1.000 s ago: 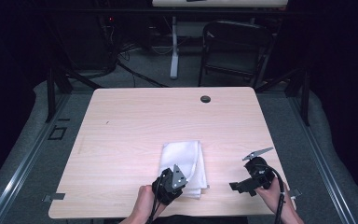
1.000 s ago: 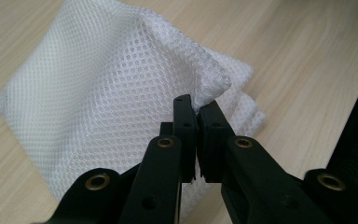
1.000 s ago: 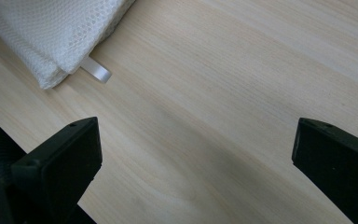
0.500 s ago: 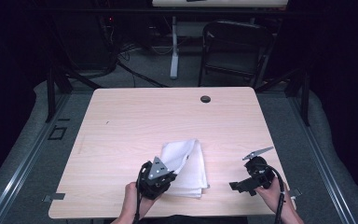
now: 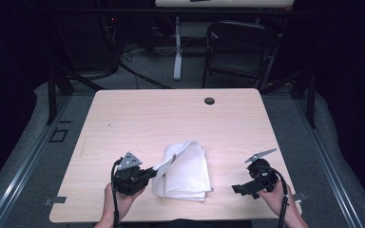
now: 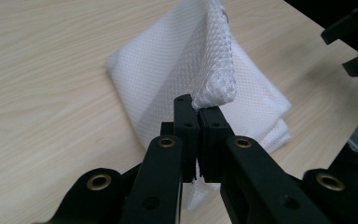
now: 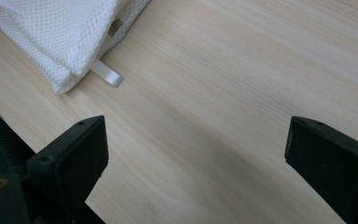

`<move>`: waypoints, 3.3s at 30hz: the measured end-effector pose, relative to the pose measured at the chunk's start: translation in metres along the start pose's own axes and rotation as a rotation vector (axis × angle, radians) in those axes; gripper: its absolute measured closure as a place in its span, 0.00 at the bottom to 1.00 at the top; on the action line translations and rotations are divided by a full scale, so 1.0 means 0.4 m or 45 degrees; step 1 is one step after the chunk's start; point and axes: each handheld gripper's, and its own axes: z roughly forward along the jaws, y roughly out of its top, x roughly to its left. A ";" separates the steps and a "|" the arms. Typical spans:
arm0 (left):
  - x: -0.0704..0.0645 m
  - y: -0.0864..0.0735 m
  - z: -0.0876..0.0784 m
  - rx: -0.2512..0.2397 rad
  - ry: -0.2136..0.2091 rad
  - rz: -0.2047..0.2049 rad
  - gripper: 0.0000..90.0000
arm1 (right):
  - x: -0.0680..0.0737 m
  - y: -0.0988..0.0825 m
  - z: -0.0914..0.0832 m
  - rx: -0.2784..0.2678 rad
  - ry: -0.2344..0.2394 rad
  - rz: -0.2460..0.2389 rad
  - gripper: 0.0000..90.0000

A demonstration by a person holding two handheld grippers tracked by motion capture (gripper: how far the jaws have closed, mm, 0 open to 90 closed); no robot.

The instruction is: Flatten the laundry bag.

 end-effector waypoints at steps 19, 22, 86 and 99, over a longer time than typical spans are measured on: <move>0.069 -0.026 -0.025 0.048 0.108 -0.035 0.98 | 0.028 0.033 -0.009 -0.044 0.011 -0.043 0.08; 0.081 -0.030 -0.025 0.055 0.114 -0.059 0.98 | 0.044 0.049 -0.006 -0.047 0.010 -0.070 0.08; 0.118 -0.065 -0.014 0.235 0.119 -0.047 0.98 | 0.102 0.181 0.219 0.073 0.055 -0.254 1.00; 0.108 -0.080 0.019 0.339 0.025 -0.067 0.98 | 0.072 0.180 0.211 0.076 0.035 -0.250 1.00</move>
